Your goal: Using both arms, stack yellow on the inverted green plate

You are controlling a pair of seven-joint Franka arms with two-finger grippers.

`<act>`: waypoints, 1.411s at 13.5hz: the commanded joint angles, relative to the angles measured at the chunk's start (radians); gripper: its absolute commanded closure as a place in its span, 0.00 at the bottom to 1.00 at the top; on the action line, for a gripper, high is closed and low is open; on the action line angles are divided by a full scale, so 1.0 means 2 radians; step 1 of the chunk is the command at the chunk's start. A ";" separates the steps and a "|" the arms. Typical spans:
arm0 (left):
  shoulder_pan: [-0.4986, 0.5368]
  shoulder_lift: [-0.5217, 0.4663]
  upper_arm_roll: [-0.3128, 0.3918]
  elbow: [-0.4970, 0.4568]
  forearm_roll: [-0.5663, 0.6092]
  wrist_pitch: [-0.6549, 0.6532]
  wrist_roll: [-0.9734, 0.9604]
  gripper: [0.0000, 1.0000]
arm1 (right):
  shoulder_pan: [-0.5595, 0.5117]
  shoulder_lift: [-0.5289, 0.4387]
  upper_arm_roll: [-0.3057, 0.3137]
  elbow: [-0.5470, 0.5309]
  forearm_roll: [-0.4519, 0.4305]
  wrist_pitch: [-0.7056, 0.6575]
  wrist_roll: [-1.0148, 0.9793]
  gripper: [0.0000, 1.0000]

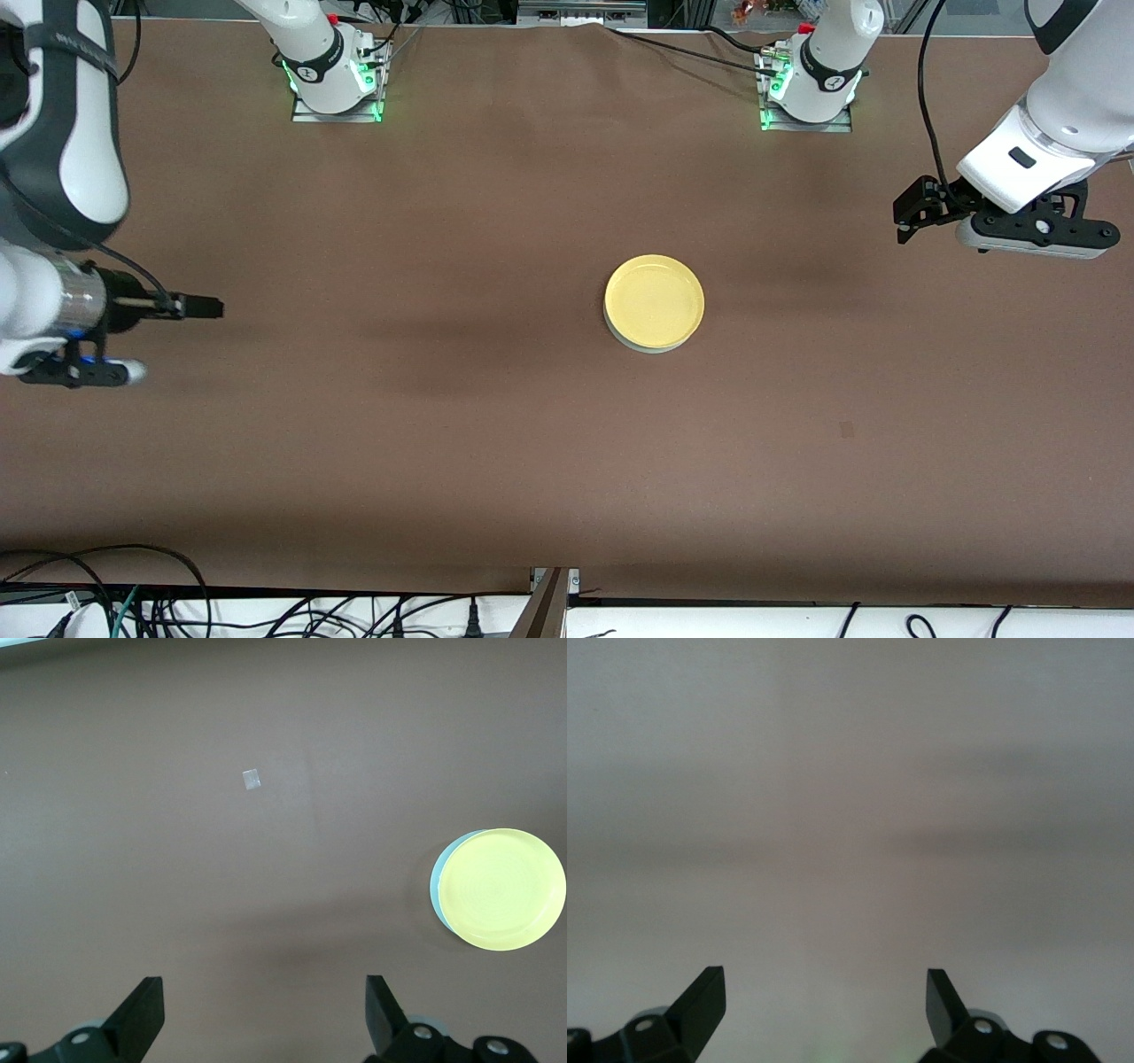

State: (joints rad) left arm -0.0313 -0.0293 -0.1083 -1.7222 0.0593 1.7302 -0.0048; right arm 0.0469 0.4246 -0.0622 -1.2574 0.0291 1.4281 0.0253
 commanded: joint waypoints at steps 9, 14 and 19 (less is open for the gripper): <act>0.001 0.008 -0.002 0.019 -0.004 -0.015 0.005 0.00 | -0.008 -0.197 0.003 -0.085 -0.015 -0.052 -0.009 0.00; 0.001 0.008 -0.002 0.019 -0.004 -0.016 0.004 0.00 | -0.007 -0.185 0.002 -0.078 -0.021 -0.061 -0.009 0.00; 0.001 0.008 -0.002 0.019 -0.004 -0.016 0.004 0.00 | -0.008 -0.179 0.002 -0.077 -0.036 -0.061 -0.011 0.00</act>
State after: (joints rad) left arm -0.0314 -0.0293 -0.1086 -1.7206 0.0593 1.7243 -0.0048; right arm 0.0399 0.0700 -0.0632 -1.4110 -0.0266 1.3101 0.0213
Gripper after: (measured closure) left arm 0.000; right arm 0.000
